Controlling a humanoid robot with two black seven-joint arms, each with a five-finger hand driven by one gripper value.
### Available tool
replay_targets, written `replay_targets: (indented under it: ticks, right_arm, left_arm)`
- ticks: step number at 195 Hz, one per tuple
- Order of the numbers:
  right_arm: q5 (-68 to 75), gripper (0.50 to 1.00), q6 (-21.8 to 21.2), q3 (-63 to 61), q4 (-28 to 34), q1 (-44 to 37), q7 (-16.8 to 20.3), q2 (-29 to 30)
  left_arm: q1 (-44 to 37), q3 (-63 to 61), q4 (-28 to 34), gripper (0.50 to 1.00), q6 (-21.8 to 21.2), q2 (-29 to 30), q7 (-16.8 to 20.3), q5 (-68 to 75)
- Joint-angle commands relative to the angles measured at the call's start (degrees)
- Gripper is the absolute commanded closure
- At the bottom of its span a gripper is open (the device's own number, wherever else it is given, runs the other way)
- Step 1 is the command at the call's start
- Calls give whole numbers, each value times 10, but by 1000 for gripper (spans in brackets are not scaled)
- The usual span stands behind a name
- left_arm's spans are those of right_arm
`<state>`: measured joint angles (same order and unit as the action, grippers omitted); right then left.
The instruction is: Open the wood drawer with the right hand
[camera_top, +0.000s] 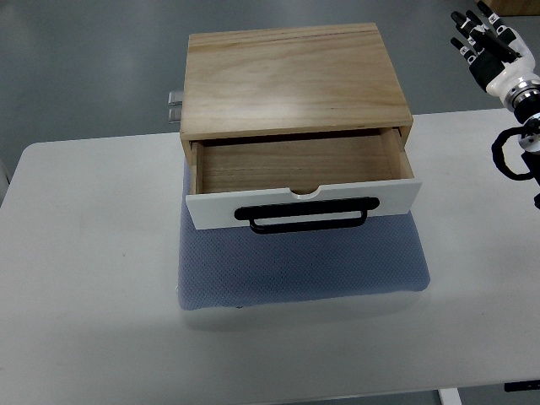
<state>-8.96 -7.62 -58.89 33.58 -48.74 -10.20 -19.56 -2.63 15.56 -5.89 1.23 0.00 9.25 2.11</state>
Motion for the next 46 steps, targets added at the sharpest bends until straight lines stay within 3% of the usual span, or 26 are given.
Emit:
replay_targets:
  ticks: [1, 46]
  right_arm:
    - [0, 556, 0, 0, 0, 6, -3, 2]
    - [1, 556, 0, -1, 0, 7, -3, 2]
  left_arm:
    - [0, 0, 0, 500, 0, 0, 1, 0]
    - [0, 0, 0, 500, 0, 0, 0, 0]
